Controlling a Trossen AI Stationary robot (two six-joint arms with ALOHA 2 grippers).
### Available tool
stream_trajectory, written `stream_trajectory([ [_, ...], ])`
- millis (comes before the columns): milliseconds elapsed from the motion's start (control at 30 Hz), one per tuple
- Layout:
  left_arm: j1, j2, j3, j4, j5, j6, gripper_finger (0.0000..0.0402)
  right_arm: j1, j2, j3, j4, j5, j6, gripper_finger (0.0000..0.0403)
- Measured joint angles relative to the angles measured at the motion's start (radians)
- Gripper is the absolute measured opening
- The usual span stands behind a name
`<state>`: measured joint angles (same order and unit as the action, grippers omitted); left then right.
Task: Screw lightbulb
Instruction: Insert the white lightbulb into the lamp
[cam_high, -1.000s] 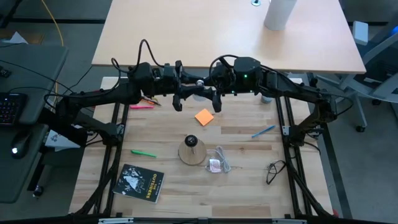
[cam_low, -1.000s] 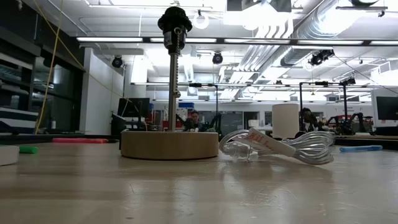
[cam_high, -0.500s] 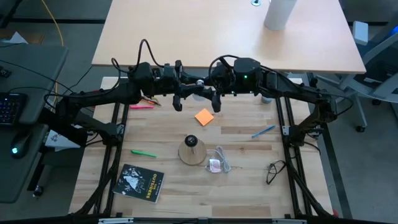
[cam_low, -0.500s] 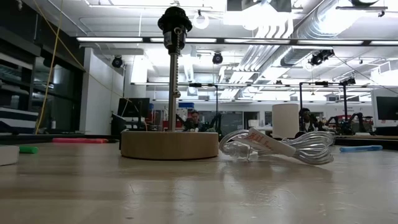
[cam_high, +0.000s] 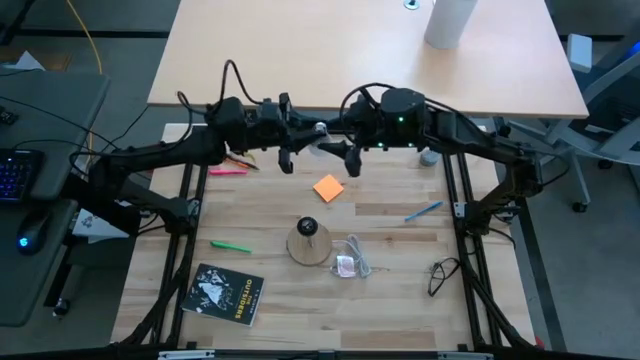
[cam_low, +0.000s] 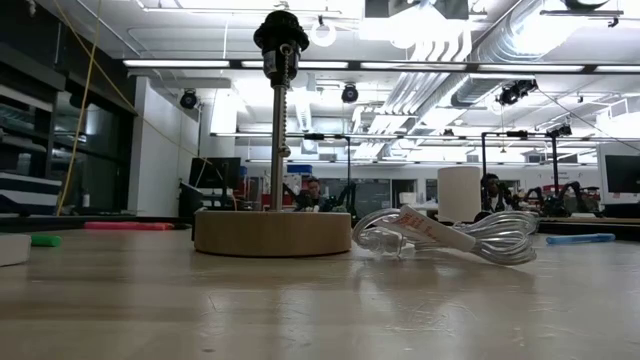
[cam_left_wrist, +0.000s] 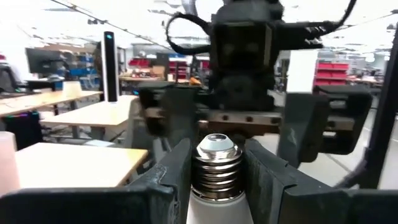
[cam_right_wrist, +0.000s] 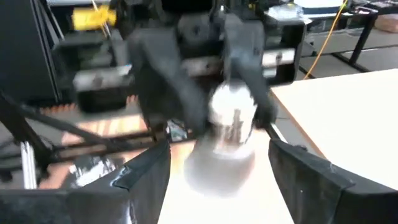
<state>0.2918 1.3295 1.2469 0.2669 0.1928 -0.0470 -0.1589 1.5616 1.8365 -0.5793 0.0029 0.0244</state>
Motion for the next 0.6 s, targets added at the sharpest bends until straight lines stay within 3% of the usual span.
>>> stream_trajectory([
  [200, 0.056, -0.066, 0.0, 0.01, 0.0, -0.019, 0.0104, 0.0, -0.001, 0.081, -0.147, 0.024, -0.024, 0.0264],
  [333, 0.087, -0.119, -0.018, 0.118, 0.004, -0.139, 0.0104, 0.002, 0.0, 0.081, -0.137, 0.024, -0.025, 0.0264],
  [467, 0.099, -0.144, -0.058, 0.337, -0.022, -0.332, 0.0104, 0.003, 0.003, 0.027, 0.048, 0.024, -0.03, 0.0264],
  [600, 0.082, -0.139, -0.084, 0.494, -0.149, -0.547, 0.0104, 0.005, 0.004, -0.013, 0.322, 0.034, -0.06, 0.0264],
])
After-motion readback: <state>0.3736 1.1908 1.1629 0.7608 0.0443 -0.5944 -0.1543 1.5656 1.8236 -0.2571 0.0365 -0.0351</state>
